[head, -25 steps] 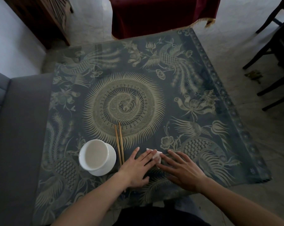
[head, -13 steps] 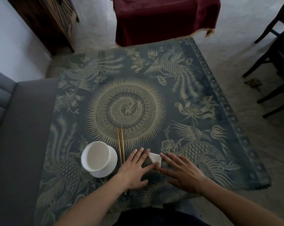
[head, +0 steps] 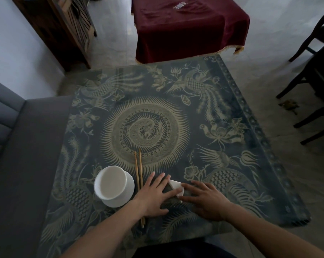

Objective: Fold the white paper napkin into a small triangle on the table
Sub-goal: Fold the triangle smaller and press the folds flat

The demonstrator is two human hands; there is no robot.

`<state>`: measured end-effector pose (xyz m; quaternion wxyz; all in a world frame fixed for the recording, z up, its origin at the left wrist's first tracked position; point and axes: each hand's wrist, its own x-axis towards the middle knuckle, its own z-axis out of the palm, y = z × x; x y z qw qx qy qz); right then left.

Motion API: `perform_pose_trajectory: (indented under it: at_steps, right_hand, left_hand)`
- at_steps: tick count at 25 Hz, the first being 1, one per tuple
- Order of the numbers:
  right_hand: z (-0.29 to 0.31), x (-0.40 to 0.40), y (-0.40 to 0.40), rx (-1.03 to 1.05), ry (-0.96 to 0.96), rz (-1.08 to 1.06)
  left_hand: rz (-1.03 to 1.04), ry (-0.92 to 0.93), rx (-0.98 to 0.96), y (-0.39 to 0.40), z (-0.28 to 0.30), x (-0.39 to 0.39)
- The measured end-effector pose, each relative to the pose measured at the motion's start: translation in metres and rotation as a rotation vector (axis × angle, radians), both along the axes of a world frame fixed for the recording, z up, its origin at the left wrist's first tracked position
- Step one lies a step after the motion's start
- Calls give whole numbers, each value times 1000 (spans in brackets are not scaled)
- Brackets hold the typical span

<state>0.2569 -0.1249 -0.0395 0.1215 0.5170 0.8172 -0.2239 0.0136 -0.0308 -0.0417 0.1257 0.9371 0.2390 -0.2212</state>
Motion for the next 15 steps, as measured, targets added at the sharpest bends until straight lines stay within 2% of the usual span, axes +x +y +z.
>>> perform_pose_trajectory:
  at_steps: [2,6,8,12,15]
  right_hand:
    - [4,-6,8,3,77,-143]
    - [3,-30,24,68,212,-505]
    - [-3,-38,29,109,199,-561]
    - [-11,-45,29,126,164,-568]
    - [-13,-47,29,108,146,-606]
  left_hand:
    - [112,-90,-15,4,3,8]
    - [475,-257,-33,11,4,33]
    - [582,-262,-67,14,0,42]
    - [644,-225,-168,19,-4,44]
    - [600,-206,-172,23,-5,43]
